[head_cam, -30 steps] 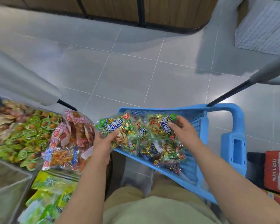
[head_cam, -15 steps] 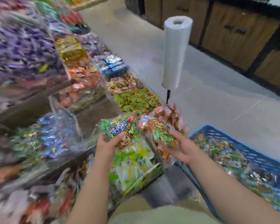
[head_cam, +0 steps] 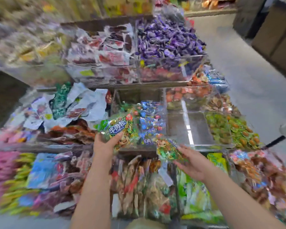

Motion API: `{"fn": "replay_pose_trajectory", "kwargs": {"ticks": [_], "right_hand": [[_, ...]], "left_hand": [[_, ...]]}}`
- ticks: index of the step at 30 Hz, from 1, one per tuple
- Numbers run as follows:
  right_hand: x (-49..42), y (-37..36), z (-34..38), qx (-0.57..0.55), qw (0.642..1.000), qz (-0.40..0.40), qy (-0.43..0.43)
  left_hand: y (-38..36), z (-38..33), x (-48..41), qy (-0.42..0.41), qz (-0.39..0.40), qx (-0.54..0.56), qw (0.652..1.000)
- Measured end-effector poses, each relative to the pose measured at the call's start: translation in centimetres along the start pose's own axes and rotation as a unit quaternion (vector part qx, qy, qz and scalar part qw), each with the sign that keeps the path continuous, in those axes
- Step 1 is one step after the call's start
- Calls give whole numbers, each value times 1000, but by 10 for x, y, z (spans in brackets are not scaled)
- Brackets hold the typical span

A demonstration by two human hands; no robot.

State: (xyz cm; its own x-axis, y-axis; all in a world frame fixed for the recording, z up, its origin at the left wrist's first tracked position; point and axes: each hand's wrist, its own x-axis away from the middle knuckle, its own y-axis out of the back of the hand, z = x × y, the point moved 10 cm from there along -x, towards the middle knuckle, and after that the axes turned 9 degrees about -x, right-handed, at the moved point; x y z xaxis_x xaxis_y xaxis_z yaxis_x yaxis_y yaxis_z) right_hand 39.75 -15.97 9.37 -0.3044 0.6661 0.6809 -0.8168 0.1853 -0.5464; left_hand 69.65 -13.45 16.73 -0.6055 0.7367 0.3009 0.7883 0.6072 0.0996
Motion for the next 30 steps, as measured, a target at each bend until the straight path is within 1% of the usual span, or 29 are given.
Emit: {"fn": "replay_pose_trajectory", "kwargs": {"ticks": [2,3,5,6,8,10,11,13,16,18,20,23,26,30], "right_hand": [[-11,-22,6,60,998,13,-6],[-17,-34,14,102,995,19,4],[-30,-60,38,212,976,19,53],[-38,-74,55,275,957,14,88],[-52,-107,91,388,906,1,168],[-68,-144,123,454,855,-5,249],[-77,-161,135,465,841,-7,277],[-101,-189,148,462,833,-11,304],[-142,-218,152,448,839,-11,308],[-167,-224,148,430,852,-20,298],[-189,-224,140,419,860,-32,289],[-209,-210,123,432,858,-68,270],[-217,-199,114,457,839,-93,279],[-223,-212,111,512,797,-72,311]], "left_hand": [[17,-4,-11,-2,-12,14,1000],[24,-6,-16,-2,-17,25,1000],[33,-11,-26,14,-18,21,1000],[37,-16,-33,7,-16,15,1000],[40,-33,-48,-22,-13,7,1000],[44,-47,-64,-19,-24,-17,999],[46,-55,-74,-19,-33,-25,999],[46,-69,-93,-35,-37,-13,999],[43,-79,-117,-52,-33,-1,998],[42,-80,-131,-54,-32,13,998],[42,-77,-144,-57,-32,17,998],[41,-66,-155,-49,-34,27,998],[39,-54,-163,-39,-20,42,998],[40,-43,-168,-27,-12,50,998]]}}
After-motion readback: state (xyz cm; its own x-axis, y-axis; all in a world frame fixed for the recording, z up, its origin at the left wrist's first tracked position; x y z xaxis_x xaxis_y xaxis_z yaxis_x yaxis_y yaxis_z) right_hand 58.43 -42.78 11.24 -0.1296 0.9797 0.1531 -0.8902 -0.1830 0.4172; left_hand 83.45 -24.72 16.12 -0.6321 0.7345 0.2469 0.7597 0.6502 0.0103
